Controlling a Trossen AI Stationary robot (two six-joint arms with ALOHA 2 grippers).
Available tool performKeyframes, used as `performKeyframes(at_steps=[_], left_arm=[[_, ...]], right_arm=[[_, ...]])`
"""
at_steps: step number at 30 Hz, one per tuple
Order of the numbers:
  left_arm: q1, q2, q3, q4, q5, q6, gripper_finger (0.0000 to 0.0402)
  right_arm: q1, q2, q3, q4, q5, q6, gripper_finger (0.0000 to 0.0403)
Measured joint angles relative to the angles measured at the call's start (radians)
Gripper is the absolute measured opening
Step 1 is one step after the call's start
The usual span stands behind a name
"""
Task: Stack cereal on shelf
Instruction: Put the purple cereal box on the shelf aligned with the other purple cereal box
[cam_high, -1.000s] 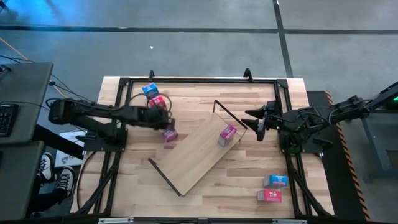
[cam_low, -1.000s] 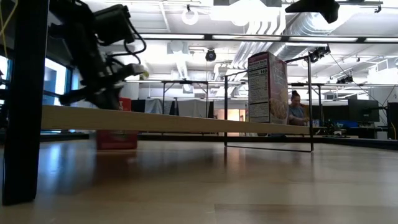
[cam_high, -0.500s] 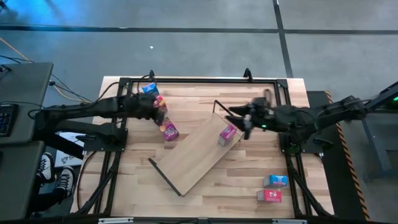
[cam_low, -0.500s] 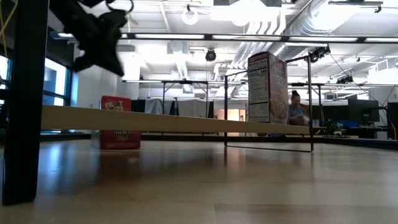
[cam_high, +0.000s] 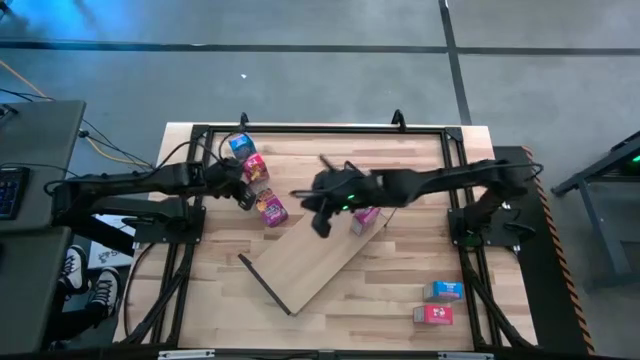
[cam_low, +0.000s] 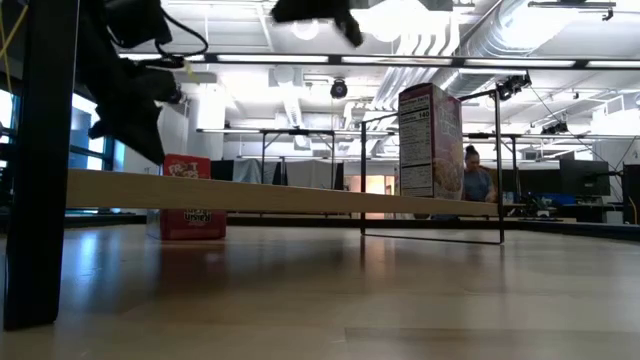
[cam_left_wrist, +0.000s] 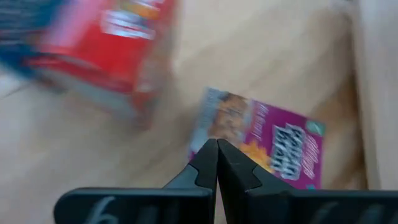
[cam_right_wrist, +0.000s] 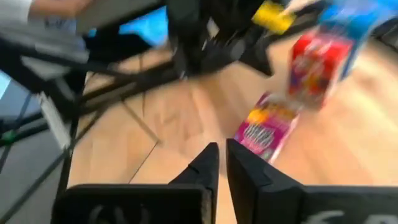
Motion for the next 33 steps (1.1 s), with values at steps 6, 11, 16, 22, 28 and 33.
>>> performKeyframes(at_steps=[6, 11, 16, 22, 28, 33], left_arm=[[0.000, 0.003, -0.106, 0.184, 0.049, 0.107, 0.0000], [0.000, 0.044, -0.164, 0.256, 0.085, 0.139, 0.0000], [0.000, 0.104, -0.173, 0.276, 0.084, 0.178, 0.0000], [-0.009, 0.113, -0.170, 0.219, 0.160, 0.070, 0.0000], [-0.080, 0.076, -0.173, 0.198, 0.190, -0.213, 0.0000], [-0.158, 0.071, -0.174, 0.204, 0.093, -0.452, 0.0000]], right_arm=[[-0.002, 0.090, 0.027, -0.038, -0.085, -0.002, 0.0003], [-0.013, 0.079, 0.029, -0.080, -0.129, -0.005, 0.0001], [-0.018, 0.078, 0.030, -0.157, -0.153, -0.006, 0.0001], [-0.017, 0.067, 0.029, -0.270, -0.165, -0.033, 0.0000], [-0.025, 0.053, 0.029, -0.342, -0.162, -0.087, 0.0000], [-0.050, 0.049, 0.029, -0.337, -0.160, -0.123, 0.0000]])
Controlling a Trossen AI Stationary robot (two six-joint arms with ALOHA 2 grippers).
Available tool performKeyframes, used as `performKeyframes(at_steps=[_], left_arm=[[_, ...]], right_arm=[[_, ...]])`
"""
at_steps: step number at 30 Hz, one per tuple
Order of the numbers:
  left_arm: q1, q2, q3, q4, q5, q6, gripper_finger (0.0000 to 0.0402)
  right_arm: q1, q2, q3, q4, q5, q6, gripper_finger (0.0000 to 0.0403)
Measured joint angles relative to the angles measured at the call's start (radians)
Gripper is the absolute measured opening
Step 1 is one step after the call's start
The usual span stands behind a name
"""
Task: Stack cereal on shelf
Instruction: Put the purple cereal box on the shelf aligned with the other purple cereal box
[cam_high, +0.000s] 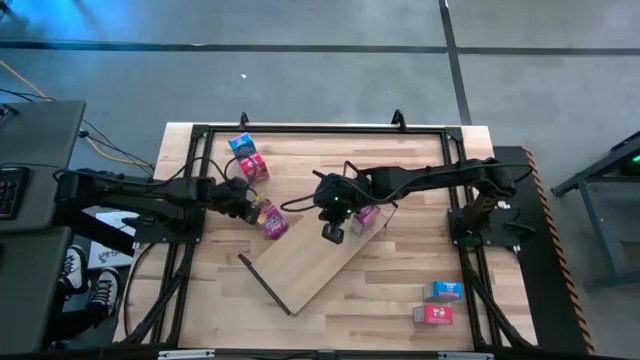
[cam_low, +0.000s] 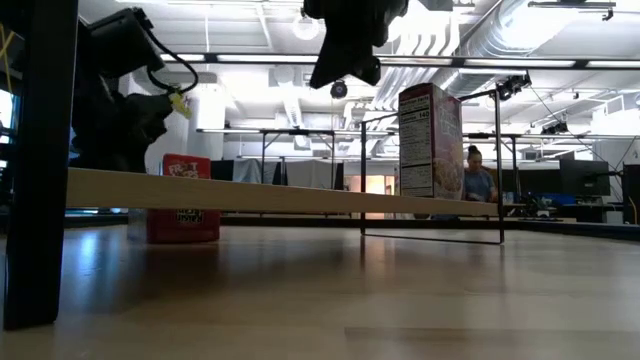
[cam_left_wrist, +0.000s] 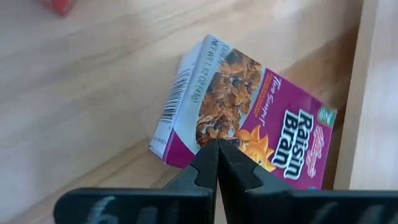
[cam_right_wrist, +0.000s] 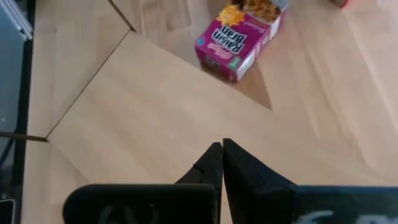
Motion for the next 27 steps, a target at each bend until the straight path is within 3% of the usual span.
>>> performKeyframes(at_steps=[6, 12, 20, 27], left_arm=[[-0.022, 0.032, -0.002, 0.074, -0.145, -0.119, 0.0000], [-0.015, 0.114, -0.002, 0.201, -0.153, -0.142, 0.0000], [-0.013, 0.153, 0.001, 0.225, -0.167, -0.122, 0.0000], [-0.011, 0.145, -0.001, 0.211, -0.277, -0.159, 0.0000]], right_arm=[[-0.044, 0.010, 0.000, 0.096, -0.048, -0.050, 0.0000], [-0.102, 0.093, 0.000, 0.243, -0.119, -0.050, 0.0000], [-0.103, 0.242, 0.000, 0.341, -0.183, -0.015, 0.0000], [-0.093, 0.335, -0.001, 0.487, -0.183, 0.057, 0.0000]])
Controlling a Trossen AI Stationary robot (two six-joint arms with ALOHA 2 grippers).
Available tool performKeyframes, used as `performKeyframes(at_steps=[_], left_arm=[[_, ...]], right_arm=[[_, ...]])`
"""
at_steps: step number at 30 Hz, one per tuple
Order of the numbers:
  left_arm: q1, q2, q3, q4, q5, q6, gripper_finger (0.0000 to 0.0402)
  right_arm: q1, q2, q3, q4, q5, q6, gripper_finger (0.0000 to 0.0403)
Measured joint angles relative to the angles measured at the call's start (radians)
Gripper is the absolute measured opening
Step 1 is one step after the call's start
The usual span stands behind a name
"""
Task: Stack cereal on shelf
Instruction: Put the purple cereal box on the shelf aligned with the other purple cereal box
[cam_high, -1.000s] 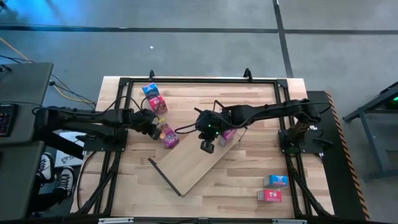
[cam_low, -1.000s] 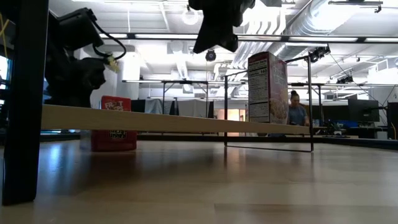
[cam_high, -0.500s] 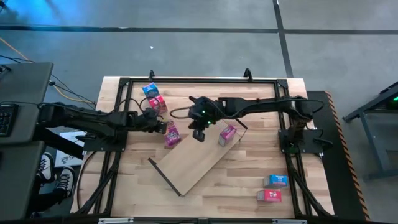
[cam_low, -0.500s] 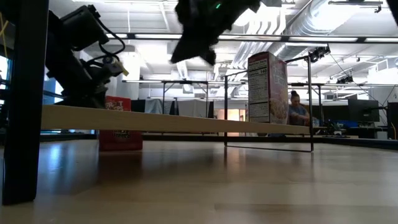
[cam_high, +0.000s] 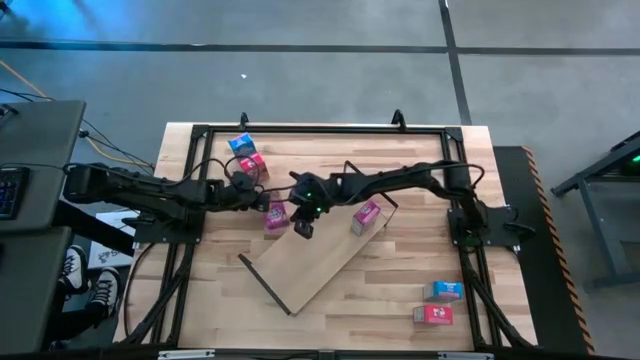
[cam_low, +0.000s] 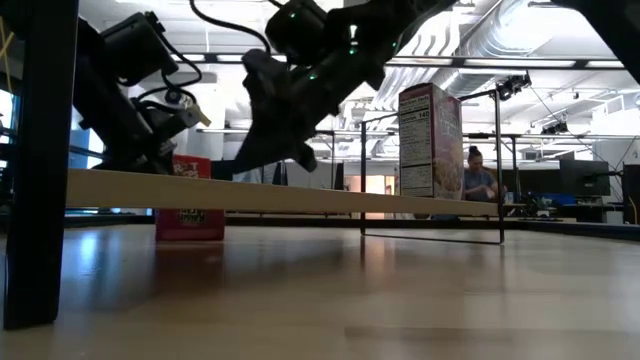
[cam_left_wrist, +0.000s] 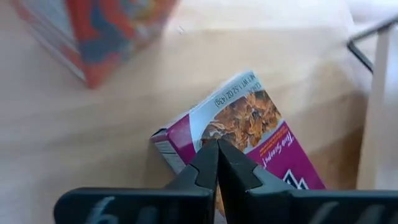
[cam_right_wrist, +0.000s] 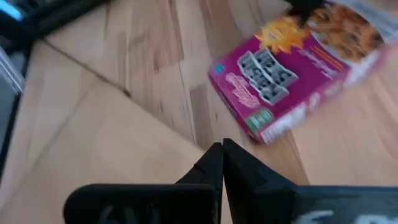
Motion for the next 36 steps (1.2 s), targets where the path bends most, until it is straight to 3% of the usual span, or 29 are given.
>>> performKeyframes(at_steps=[6, 14, 25, 36], left_arm=[[0.000, 0.002, 0.000, 0.004, -0.063, -0.057, 0.0000], [-0.001, 0.002, 0.000, 0.012, -0.070, -0.059, 0.0000], [-0.002, -0.003, 0.000, 0.062, -0.070, -0.006, 0.0000], [-0.002, -0.003, 0.000, 0.060, -0.066, 0.115, 0.0000]], right_arm=[[0.014, 0.015, 0.000, 0.041, 0.028, 0.019, 0.0000], [0.025, 0.066, -0.001, 0.124, 0.068, 0.088, 0.0000], [0.030, 0.094, -0.001, 0.146, 0.097, 0.108, 0.0000], [0.061, 0.123, 0.000, 0.154, 0.195, 0.140, 0.0000]])
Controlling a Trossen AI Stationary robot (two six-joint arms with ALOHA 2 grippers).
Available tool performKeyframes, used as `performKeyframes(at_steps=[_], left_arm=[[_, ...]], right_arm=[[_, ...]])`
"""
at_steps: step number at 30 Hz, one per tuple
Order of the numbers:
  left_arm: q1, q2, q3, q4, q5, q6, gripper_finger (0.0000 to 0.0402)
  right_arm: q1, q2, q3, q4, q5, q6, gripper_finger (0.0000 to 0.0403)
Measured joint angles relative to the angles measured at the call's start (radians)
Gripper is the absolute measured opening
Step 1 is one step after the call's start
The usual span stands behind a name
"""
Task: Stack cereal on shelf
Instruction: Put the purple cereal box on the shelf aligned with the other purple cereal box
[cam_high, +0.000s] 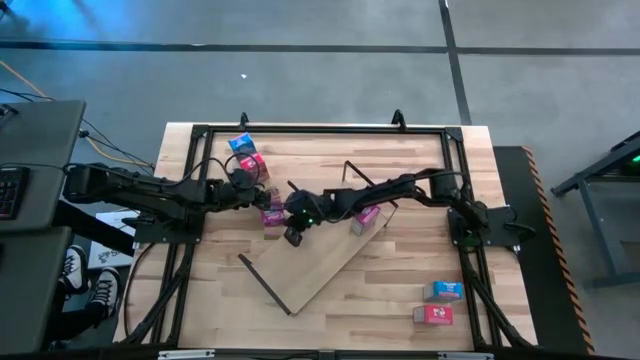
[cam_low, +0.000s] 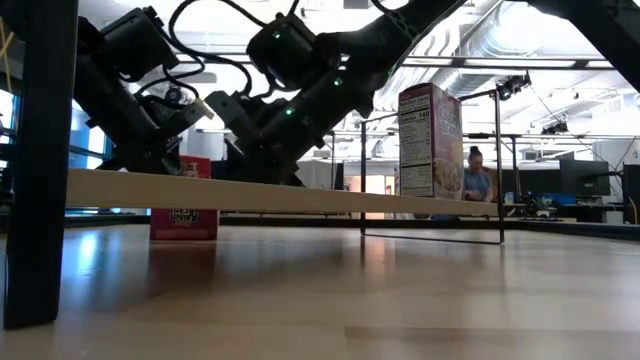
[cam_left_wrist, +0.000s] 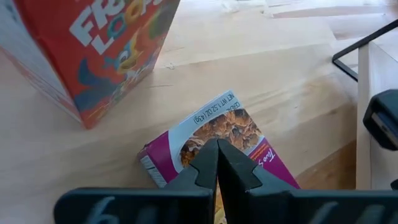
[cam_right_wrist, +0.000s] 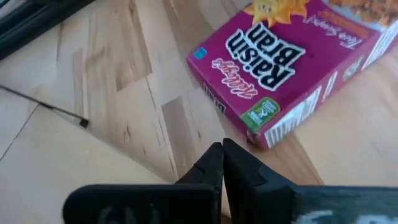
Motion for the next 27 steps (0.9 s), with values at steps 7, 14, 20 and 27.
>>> performKeyframes(at_steps=[7, 14, 20, 27], left_arm=[[-0.007, 0.000, 0.000, -0.014, 0.036, 0.002, 0.0000], [-0.053, 0.000, 0.000, -0.021, 0.043, -0.025, 0.0000], [-0.101, 0.019, 0.003, -0.084, 0.044, -0.028, 0.0000], [-0.133, -0.036, 0.001, -0.070, 0.030, 0.025, 0.0000]], right_arm=[[0.010, 0.003, 0.000, 0.002, 0.093, 0.035, 0.0000], [0.007, 0.005, 0.000, 0.057, 0.161, 0.063, 0.0000], [0.000, 0.005, 0.000, 0.166, 0.162, 0.090, 0.0000], [-0.007, 0.003, 0.000, 0.136, 0.117, 0.089, 0.0000]])
